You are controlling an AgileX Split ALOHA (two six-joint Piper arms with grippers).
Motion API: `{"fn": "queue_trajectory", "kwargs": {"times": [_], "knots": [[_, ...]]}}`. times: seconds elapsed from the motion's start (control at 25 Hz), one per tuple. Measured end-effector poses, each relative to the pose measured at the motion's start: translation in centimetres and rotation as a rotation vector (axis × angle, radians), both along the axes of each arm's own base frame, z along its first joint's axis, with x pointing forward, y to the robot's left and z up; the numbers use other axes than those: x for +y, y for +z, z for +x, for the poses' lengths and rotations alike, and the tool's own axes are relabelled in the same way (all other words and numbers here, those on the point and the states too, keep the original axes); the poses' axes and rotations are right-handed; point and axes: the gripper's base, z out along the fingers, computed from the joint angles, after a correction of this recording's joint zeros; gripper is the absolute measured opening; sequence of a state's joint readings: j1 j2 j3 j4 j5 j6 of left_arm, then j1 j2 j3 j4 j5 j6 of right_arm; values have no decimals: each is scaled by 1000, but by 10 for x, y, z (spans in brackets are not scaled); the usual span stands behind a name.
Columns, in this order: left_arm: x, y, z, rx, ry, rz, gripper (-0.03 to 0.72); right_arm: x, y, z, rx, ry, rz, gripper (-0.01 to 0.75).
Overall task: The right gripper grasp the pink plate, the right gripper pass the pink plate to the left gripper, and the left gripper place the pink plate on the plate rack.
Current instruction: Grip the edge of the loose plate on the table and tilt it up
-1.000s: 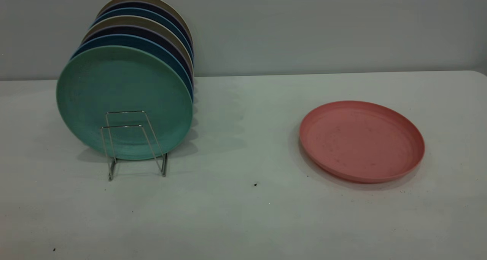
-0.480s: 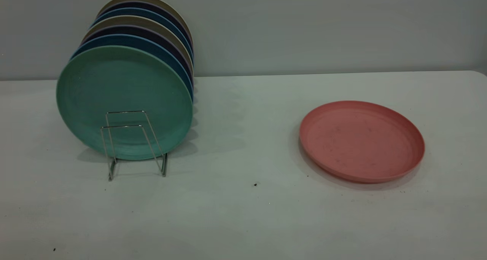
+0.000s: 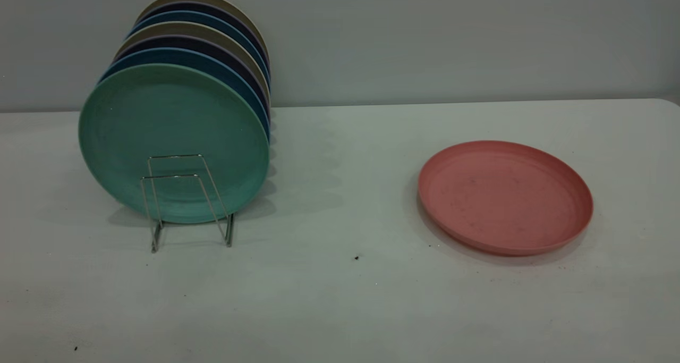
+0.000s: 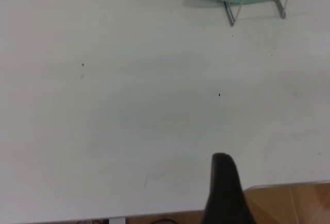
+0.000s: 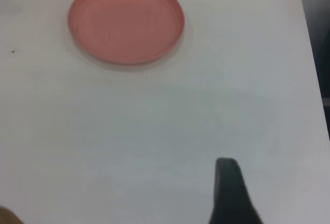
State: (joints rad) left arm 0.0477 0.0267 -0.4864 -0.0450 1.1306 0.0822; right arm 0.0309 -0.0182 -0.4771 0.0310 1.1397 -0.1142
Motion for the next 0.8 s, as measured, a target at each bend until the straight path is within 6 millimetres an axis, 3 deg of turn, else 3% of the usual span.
{"fn": "queue_trajectory", "kwargs": {"times": [0.64, 0.8], "knots": [[0, 2, 0, -14, 0, 6, 545, 0, 1, 0, -6, 4, -7, 462], [0, 15, 5, -123, -3, 2, 545, 1, 15, 1, -86, 22, -10, 437]]}}
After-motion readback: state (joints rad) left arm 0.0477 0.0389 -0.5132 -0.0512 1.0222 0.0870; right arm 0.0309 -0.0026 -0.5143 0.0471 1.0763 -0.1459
